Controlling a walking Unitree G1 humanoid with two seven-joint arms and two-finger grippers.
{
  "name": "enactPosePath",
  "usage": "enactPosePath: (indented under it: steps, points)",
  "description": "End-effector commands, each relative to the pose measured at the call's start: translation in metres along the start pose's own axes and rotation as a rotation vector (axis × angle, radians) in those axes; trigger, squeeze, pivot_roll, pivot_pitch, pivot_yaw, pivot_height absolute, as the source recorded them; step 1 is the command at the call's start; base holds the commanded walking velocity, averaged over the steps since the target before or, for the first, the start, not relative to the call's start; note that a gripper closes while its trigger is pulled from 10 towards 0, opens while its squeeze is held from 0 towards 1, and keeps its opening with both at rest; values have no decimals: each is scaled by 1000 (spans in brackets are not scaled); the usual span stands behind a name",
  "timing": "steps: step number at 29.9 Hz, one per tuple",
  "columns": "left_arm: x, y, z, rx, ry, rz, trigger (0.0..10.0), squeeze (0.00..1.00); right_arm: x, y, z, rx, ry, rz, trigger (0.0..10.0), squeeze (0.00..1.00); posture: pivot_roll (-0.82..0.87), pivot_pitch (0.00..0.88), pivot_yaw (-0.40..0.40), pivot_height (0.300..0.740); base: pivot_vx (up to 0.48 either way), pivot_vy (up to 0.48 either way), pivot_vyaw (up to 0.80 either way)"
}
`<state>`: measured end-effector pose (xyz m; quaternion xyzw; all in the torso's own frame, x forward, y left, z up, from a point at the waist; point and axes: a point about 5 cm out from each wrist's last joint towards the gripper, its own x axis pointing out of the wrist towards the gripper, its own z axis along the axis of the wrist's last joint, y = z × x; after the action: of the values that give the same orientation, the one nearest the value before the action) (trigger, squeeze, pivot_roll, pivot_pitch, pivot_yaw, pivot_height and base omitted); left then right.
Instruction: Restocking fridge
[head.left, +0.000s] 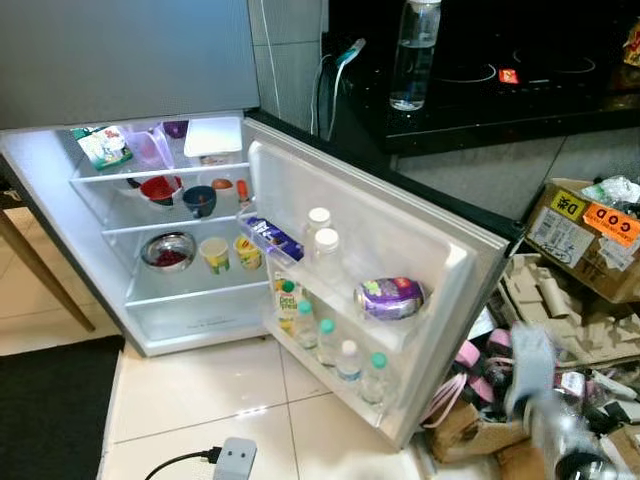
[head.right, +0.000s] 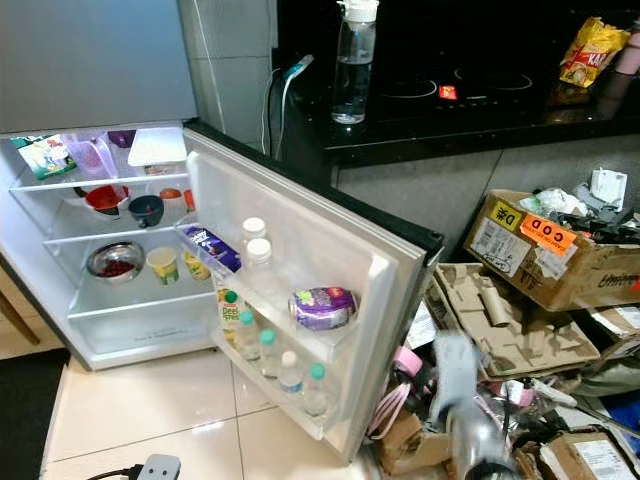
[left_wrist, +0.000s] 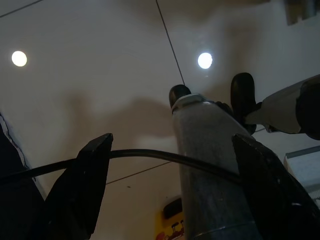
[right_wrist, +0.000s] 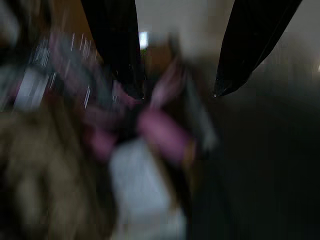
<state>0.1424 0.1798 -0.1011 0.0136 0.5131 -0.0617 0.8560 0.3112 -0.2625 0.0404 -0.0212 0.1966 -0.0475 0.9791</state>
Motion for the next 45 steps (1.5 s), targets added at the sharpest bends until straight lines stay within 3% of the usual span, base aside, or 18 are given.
enactPosePath:
  steps: [1,5,9,15,19,20,22,23,25,27,30,32,33,36,38,40,42,45]
  points:
    - [-2,6,-4,-4,16,12,10000,0,2,-4,14,18,-60,-15,10000,0,-147,0,-6,740,0,0,0]
    - [-2,6,-5,-5,19,11,10000,0,11,0,54,-1,-181,-5,10000,0,-140,0,-8,740,0,0,0]
    - [-2,6,-6,-9,19,12,10000,0,13,4,69,18,-225,-3,10000,0,-138,0,-8,740,0,0,0]
    - [-2,5,-6,-14,18,8,10000,0,17,26,89,55,-300,157,10000,0,-135,0,-6,740,0,0,0]
    - [-2,5,-7,-16,17,5,10000,0,14,62,93,13,-327,493,10000,0,-139,0,-1,740,0,0,0]
    - [-2,5,-7,-16,17,5,10000,0,14,62,93,13,-327,493,10000,0,-139,0,-1,740,0,0,0]
    - [-2,5,-7,-14,19,3,10000,0,7,79,90,-44,-325,711,10000,0,-144,0,-2,740,0,0,0]
    - [-2,5,-7,-14,19,3,10000,0,7,79,90,-44,-325,711,10000,0,-144,0,-2,740,0,0,0]
    - [-2,4,-8,-12,21,1,10000,0,-2,92,84,-102,-315,909,10000,0,-148,0,-2,740,0,0,0]
    - [-2,4,-8,-11,22,1,10000,0,-2,94,81,-112,-306,911,10000,0,-150,0,-4,740,0,0,0]
    - [-2,3,-8,-11,23,-2,10000,0,5,85,67,-114,-242,748,10000,0,-150,0,-4,740,0,0,0]
    - [-2,3,-8,-11,23,-2,10000,0,5,85,67,-114,-242,748,10000,0,-150,0,-4,740,0,0,0]
    - [-2,2,-8,-11,23,-3,10000,0,9,77,51,-166,-145,623,10000,0,-150,0,-4,740,0,0,800]
    - [-2,2,-9,-12,22,-4,10000,0,8,71,33,-232,-69,568,10000,0,-150,0,-7,740,0,0,800]
    - [-2,1,-9,-15,22,-4,10000,0,1,61,-6,-287,92,496,10000,0,-149,0,-9,740,0,0,788]
    - [-2,0,-9,-16,22,-4,10000,0,-5,59,-26,-278,167,500,10000,0,-149,0,-9,740,0,0,784]
    - [-2,0,-9,-16,22,-4,10000,0,-5,59,-26,-278,167,500,10000,0,-149,0,-9,740,0,0,788]
    - [-2,0,-9,-19,24,-2,10000,0,-22,55,-69,-284,339,490,10000,0,-148,0,-12,740,0,0,781]
